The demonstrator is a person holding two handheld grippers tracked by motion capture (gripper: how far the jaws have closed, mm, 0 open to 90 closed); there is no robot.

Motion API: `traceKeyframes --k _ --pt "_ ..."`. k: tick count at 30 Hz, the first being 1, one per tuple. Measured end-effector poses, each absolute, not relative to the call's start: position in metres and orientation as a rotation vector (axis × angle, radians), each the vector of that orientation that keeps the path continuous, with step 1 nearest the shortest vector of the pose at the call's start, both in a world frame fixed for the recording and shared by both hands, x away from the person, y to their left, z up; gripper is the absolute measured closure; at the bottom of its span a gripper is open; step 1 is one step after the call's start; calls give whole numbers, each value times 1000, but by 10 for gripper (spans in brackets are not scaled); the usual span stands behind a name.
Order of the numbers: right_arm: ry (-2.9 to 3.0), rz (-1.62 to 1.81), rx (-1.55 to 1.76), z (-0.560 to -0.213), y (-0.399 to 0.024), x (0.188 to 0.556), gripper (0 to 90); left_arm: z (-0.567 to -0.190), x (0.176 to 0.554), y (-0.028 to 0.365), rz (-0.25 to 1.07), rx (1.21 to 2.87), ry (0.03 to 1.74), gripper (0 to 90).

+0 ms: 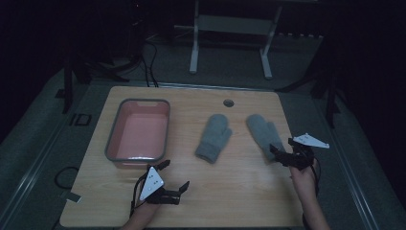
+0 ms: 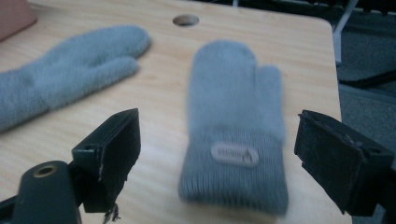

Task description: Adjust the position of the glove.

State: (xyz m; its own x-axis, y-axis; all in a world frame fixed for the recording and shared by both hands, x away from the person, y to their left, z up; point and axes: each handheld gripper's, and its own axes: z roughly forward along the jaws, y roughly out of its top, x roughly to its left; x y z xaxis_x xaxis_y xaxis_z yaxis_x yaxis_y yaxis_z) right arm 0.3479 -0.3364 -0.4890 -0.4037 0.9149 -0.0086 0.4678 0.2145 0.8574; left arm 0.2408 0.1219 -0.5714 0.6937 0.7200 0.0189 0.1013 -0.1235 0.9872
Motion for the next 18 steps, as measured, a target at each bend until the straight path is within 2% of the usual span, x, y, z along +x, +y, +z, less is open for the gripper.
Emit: traceKeyframes --k 18 --pt "2183 1174 1066 -484 -263 396 141 -571 241 122 592 1634 680 11"
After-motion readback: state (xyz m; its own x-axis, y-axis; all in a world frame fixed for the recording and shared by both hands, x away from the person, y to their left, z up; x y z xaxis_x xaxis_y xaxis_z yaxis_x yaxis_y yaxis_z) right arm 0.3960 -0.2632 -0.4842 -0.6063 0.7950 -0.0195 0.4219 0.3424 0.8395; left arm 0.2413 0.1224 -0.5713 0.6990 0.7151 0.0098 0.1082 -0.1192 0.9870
